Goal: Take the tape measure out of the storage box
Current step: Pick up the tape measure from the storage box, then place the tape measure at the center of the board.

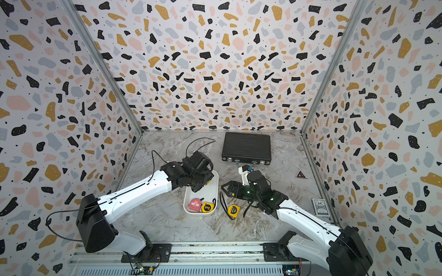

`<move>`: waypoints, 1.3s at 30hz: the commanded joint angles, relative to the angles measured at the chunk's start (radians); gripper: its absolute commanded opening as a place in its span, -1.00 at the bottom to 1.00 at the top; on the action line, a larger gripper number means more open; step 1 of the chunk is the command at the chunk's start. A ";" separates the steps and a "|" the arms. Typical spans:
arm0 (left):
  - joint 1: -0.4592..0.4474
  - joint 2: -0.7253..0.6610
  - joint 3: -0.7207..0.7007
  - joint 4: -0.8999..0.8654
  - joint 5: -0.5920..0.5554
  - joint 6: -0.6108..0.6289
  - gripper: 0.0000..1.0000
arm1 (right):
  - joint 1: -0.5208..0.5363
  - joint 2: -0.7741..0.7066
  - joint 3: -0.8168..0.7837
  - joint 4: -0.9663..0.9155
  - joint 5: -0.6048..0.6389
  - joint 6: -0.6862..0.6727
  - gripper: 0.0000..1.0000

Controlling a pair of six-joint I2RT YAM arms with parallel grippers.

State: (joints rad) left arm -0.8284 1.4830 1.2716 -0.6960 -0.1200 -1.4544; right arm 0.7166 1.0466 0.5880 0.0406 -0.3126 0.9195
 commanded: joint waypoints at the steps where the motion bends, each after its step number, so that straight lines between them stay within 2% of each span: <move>1: -0.024 -0.004 0.054 0.017 0.008 -0.037 -1.00 | 0.025 -0.042 -0.016 0.095 0.089 0.013 0.77; 15: -0.082 0.039 0.109 0.078 0.036 -0.110 -1.00 | 0.063 -0.089 -0.084 0.248 0.197 -0.004 0.75; 39: -0.091 -0.087 -0.006 0.188 0.101 -0.215 -1.00 | 0.065 -0.013 -0.112 0.450 0.142 -0.031 0.73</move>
State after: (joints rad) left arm -0.9157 1.4261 1.2823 -0.5522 -0.0334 -1.6508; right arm 0.7773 1.0298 0.4774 0.4400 -0.1535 0.9104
